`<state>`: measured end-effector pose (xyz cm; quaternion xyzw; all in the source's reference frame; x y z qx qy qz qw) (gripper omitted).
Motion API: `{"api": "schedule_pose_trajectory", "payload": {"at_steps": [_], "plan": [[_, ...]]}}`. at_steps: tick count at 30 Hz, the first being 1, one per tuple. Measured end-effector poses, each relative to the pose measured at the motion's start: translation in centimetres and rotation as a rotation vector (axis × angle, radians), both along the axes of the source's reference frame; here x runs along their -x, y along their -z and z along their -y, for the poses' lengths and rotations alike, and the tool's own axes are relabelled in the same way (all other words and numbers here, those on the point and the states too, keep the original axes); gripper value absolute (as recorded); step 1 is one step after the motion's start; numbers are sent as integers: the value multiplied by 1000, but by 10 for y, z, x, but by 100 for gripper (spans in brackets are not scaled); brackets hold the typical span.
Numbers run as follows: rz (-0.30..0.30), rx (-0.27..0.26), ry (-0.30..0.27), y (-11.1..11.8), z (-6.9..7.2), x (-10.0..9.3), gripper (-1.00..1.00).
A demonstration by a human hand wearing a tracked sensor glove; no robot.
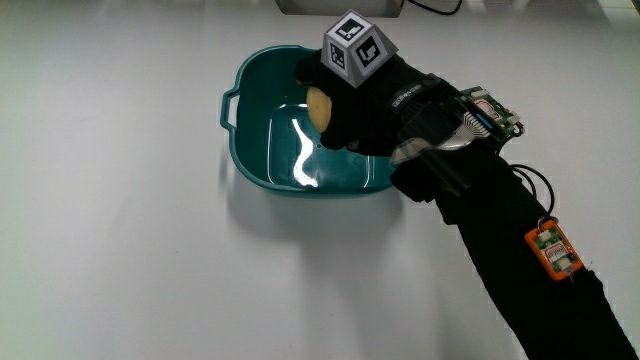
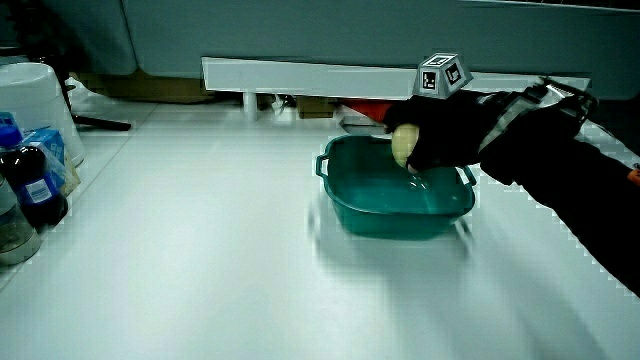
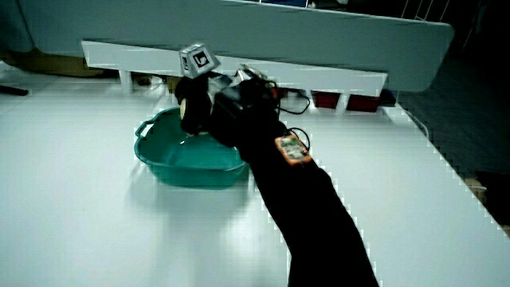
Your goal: Place pear into plate
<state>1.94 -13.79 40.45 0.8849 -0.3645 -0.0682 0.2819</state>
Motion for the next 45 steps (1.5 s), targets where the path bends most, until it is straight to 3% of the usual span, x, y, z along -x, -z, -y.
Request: {"api": "schedule_pose_trajectory", "payload": {"at_steps": [4,15,21,23,29,34,38,40,45], "plan": [[-7,26,-34,-14,3,-9,0],[-14,24,-95,-53,1,-10,0],[-72,37,-108,-79,-1,-7,0],[-63,59,-111,-85,-3,-7,0],[-129,96,-118,-110,-6,-4,0],[-161,100,-123,-122,-8,-2,0],[-187,135,-136,-135,-9,-7,0],[-170,113,-138,-131,-9,-7,0],[-189,115,-131,-132,-9,-3,0]]}}
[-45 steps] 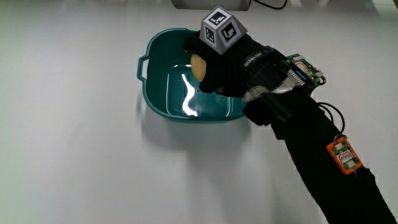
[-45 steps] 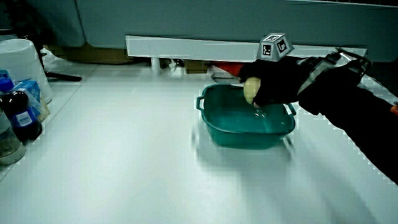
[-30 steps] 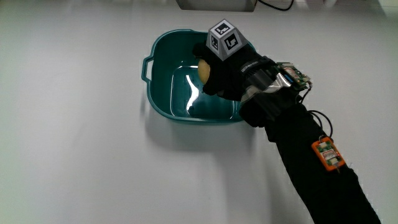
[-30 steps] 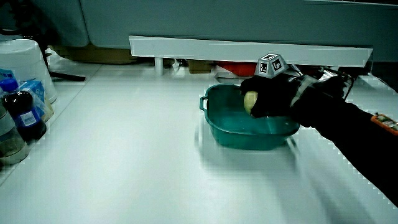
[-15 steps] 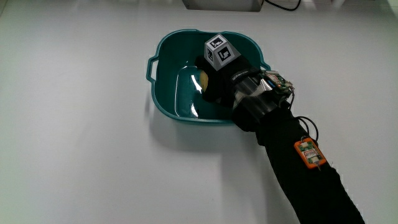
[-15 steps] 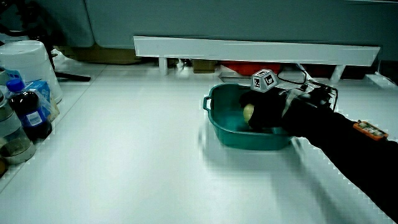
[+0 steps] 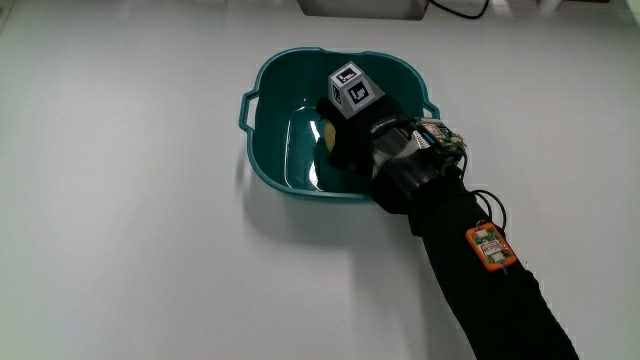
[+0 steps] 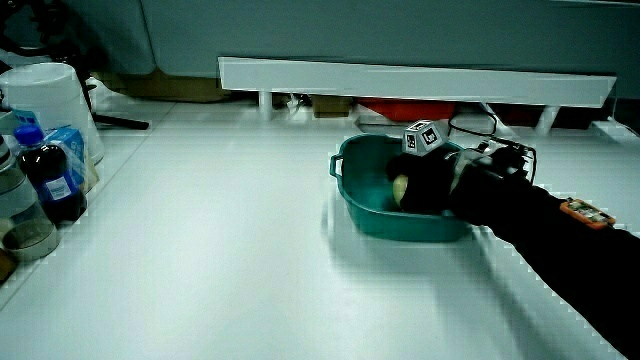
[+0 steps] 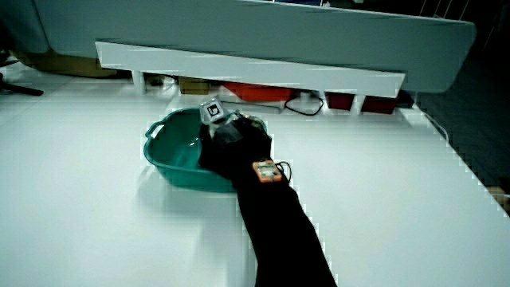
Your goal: Place pear into plate
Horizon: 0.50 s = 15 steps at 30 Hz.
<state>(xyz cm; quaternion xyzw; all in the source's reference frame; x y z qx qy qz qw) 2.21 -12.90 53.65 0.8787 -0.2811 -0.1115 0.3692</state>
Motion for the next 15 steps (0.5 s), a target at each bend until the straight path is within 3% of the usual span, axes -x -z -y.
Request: {"api": "schedule_pose_trajectory", "payload": {"at_steps": [5,7,8,11,15], "plan": [[-3,15,-10,-2,0,-1,0],[-11,31,-3,-2,-2,0,-14],[-18,0,-9,-2,-3,-1,-21],[-44,41,-28,-8,-3,-3,-43],[-52,44,-12,-6,-2,-3,-71]]}}
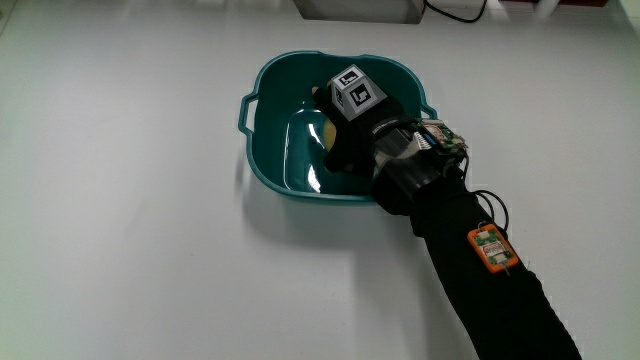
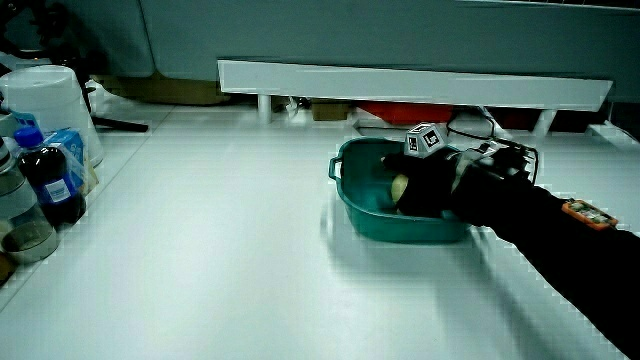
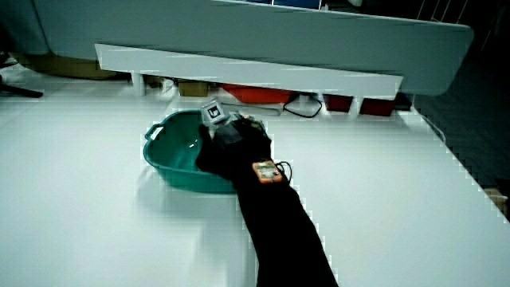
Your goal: Place pear into plate
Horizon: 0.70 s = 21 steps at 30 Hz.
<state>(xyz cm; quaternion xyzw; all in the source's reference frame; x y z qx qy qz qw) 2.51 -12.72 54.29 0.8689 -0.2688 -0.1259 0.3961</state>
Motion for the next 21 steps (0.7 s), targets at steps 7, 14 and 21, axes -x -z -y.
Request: {"api": "schedule_pose_trajectory", "payload": {"at_steps": [7,14,21], "plan": [[9,7,-18,1,0,-7,-100],[87,0,-38,16,2,-14,-100],[106,-20,-24,27,-2,-22,-100]]}}
